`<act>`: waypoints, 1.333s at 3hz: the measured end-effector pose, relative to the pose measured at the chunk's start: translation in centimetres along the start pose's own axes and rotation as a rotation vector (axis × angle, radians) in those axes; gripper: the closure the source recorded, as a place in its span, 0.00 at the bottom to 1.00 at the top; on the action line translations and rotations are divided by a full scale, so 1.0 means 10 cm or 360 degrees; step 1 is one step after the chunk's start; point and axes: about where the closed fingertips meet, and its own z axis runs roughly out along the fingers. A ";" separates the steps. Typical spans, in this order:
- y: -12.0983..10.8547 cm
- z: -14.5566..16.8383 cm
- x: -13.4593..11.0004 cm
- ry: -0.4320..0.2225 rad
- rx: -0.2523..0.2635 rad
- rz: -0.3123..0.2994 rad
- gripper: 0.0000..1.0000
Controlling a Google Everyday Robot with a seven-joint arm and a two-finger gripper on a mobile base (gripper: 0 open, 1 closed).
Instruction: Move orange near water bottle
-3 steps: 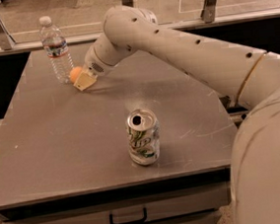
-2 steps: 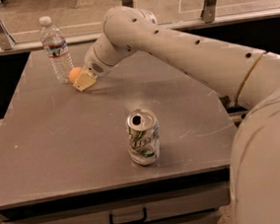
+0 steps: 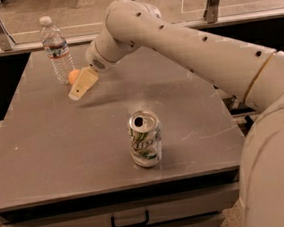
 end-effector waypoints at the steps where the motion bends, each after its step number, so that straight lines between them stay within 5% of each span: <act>1: -0.10 -0.30 -0.14 -0.0044 0.0082 -0.0016 0.00; 2: -0.23 -0.60 -0.20 -0.0079 0.0139 0.0018 0.00; 3: -0.61 -1.06 0.04 -0.0039 0.0099 0.0044 0.00; 4: -0.61 -1.06 0.04 -0.0039 0.0098 0.0044 0.00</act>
Offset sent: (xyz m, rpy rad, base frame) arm 0.0046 -0.0633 0.0952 0.0778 -0.0915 -0.1126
